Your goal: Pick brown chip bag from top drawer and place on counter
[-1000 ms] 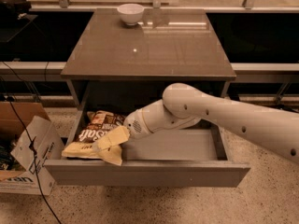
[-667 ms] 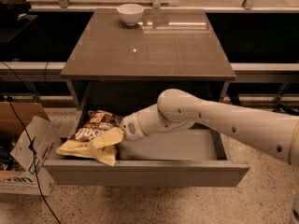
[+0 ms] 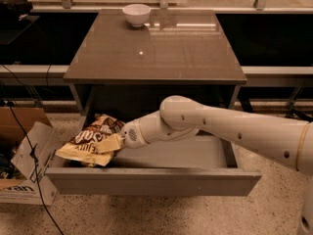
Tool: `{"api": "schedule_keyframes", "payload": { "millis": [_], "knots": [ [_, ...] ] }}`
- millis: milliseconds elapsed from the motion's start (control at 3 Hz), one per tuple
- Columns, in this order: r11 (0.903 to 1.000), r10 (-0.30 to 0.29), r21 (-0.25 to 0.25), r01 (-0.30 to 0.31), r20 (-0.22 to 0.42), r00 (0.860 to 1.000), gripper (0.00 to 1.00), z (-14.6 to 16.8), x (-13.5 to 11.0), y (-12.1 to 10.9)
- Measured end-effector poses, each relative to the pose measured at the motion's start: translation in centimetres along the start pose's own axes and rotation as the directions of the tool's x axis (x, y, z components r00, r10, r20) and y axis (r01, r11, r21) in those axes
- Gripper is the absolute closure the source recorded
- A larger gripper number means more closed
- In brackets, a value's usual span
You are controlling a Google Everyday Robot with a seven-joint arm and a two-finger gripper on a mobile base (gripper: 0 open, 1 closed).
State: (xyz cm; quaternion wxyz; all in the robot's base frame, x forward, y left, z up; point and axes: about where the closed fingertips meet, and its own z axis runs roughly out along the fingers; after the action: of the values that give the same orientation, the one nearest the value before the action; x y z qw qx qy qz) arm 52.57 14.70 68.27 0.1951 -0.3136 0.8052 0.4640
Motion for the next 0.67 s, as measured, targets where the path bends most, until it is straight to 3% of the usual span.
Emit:
{"api": "schedule_keyframes", "payload": {
  "millis": [333, 667],
  "knots": [
    [1.0000, -0.003, 0.003, 0.003, 0.014, 1.000, 0.89, -0.1, -0.4, 0.5],
    [0.9997, -0.025, 0.006, 0.025, 0.053, 0.998, 1.00, -1.6, -1.2, 1.2]
  ]
}}
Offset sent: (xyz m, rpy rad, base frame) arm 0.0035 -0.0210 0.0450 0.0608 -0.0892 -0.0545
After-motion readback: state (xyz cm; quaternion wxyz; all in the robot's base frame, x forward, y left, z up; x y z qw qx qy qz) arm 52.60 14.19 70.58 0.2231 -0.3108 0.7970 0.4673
